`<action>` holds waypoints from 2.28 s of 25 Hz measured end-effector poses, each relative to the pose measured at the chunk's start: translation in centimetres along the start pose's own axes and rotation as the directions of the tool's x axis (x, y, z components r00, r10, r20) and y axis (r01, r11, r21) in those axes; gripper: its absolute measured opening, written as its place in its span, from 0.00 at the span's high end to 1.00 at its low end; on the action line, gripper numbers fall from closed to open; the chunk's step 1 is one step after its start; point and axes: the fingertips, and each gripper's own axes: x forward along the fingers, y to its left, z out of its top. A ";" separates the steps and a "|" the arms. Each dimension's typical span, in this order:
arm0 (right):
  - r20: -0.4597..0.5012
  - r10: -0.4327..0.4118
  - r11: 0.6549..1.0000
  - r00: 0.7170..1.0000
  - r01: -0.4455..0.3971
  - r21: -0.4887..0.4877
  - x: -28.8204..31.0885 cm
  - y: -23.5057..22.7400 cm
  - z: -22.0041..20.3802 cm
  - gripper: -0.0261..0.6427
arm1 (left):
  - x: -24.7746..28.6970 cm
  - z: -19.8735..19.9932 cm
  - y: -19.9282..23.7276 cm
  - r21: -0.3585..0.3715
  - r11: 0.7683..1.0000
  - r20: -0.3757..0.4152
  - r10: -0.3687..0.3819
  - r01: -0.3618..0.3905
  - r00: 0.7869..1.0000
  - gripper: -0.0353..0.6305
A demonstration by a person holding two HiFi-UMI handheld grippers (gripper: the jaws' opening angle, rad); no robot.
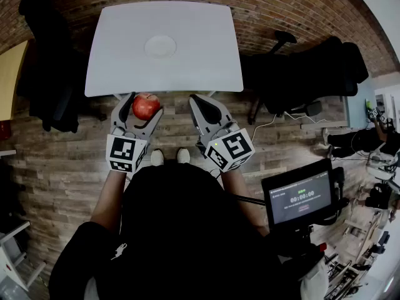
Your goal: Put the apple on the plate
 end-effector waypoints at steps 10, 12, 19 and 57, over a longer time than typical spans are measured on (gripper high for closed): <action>0.003 0.018 1.000 1.000 -0.018 -0.006 0.5 1.3 -0.1 0.96 | -1.0 0.6 0.3 0.005 1.000 0.013 -0.013 0.013 1.000 0.40; 0.004 0.017 1.000 1.000 -0.017 -0.007 0.7 1.4 0.0 0.96 | -1.0 0.9 0.4 0.012 1.000 0.024 -0.017 0.016 1.000 0.40; 0.003 0.011 1.000 1.000 -0.011 -0.008 1.1 1.7 0.0 0.96 | -1.0 0.7 0.9 0.009 0.999 0.010 -0.033 0.033 0.999 0.41; -0.006 -0.017 1.000 1.000 0.017 0.018 4.0 5.2 -0.7 0.96 | -3.0 -0.8 5.3 0.005 0.997 0.023 -0.077 0.077 0.997 0.41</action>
